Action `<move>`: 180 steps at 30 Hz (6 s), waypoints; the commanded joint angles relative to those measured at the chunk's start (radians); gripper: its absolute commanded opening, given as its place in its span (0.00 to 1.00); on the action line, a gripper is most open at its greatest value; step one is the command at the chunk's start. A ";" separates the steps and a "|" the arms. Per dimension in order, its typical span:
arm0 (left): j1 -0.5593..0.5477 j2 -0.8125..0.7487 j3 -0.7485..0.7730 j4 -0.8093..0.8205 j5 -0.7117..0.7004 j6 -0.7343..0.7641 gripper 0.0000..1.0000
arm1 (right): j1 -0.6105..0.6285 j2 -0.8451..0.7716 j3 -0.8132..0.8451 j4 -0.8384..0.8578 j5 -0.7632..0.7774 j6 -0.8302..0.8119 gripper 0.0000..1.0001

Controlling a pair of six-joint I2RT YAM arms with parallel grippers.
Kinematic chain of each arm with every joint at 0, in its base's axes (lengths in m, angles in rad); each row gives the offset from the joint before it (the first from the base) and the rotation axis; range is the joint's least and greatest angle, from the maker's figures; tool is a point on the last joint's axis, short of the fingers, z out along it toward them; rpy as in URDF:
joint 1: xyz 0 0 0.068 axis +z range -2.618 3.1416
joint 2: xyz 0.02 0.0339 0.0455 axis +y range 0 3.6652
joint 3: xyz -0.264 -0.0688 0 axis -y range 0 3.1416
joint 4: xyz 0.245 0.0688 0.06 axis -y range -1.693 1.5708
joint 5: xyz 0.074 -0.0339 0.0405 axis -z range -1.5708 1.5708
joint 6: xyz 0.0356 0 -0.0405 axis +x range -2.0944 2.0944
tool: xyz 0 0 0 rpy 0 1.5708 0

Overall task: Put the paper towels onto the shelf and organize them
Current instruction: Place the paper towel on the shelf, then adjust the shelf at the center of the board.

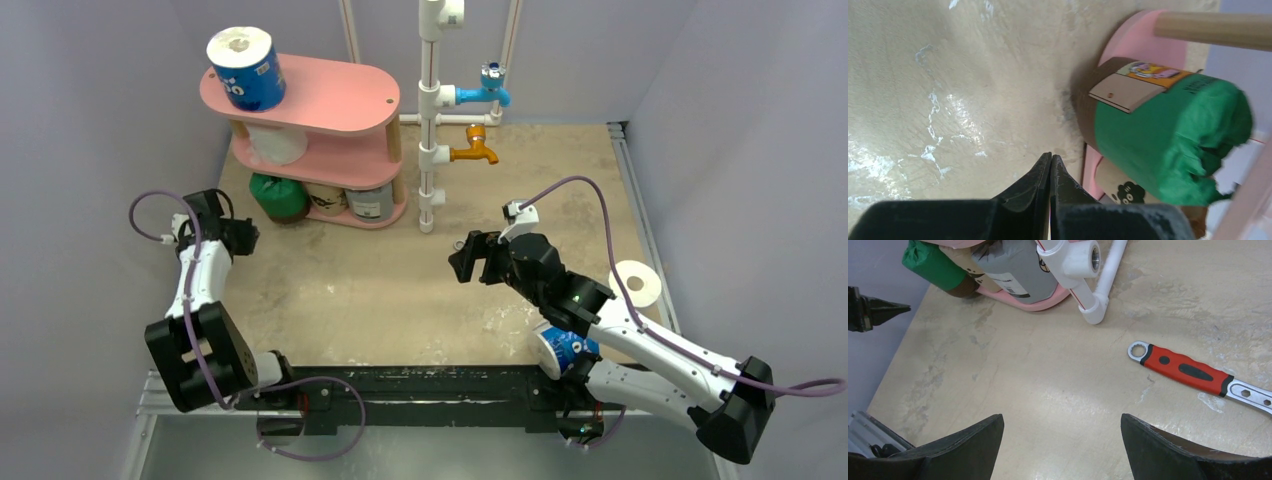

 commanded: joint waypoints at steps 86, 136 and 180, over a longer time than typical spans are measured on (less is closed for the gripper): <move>0.079 -0.206 0.147 0.280 0.245 -0.087 0.80 | -0.004 -0.033 0.010 0.010 0.027 0.002 0.89; 0.051 0.237 0.465 0.672 0.401 -0.241 0.48 | -0.005 -0.012 0.015 0.010 0.118 -0.003 0.89; 0.052 0.014 0.321 0.612 0.319 -0.221 0.00 | -0.005 -0.041 0.011 0.002 0.136 -0.003 0.89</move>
